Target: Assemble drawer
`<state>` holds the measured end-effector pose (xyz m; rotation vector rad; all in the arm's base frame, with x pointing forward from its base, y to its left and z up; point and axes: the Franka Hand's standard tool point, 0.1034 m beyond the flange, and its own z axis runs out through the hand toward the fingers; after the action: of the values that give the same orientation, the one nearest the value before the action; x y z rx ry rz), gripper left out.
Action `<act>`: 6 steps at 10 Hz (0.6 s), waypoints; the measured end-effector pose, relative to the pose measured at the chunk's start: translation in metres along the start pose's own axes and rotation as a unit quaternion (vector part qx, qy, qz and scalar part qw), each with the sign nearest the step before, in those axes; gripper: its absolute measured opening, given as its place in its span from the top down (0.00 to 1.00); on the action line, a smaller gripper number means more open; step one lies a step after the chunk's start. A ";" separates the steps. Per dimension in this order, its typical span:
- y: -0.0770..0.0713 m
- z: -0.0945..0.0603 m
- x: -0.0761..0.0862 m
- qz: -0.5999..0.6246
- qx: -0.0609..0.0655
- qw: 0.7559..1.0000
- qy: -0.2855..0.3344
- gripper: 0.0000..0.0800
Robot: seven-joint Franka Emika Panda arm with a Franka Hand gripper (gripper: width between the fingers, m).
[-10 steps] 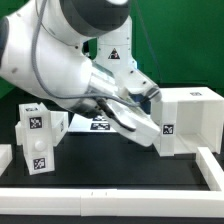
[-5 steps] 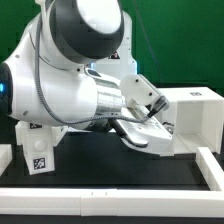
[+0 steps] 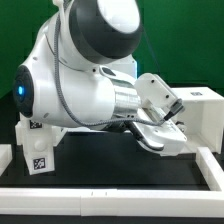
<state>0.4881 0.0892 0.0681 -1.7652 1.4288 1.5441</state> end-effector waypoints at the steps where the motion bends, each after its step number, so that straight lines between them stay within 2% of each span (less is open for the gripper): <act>1: -0.002 0.002 -0.003 -0.003 -0.002 1.000 0.000 0.19; 2: -0.002 0.003 -0.002 -0.003 -0.003 1.000 0.000 0.19; 3: -0.002 0.003 -0.002 -0.003 -0.002 1.000 -0.001 0.35; 4: -0.002 0.003 -0.002 -0.003 -0.002 1.000 -0.001 0.35; 5: -0.002 0.003 -0.002 -0.003 -0.002 1.000 -0.001 0.52; 6: -0.002 0.003 -0.002 -0.002 -0.002 1.000 -0.001 0.78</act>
Offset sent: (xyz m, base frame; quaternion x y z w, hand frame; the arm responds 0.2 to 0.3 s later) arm 0.0000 0.0000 0.0000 0.0000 0.0000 0.0000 1.0000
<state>0.4883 0.0929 0.0685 -1.7687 1.4201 1.5472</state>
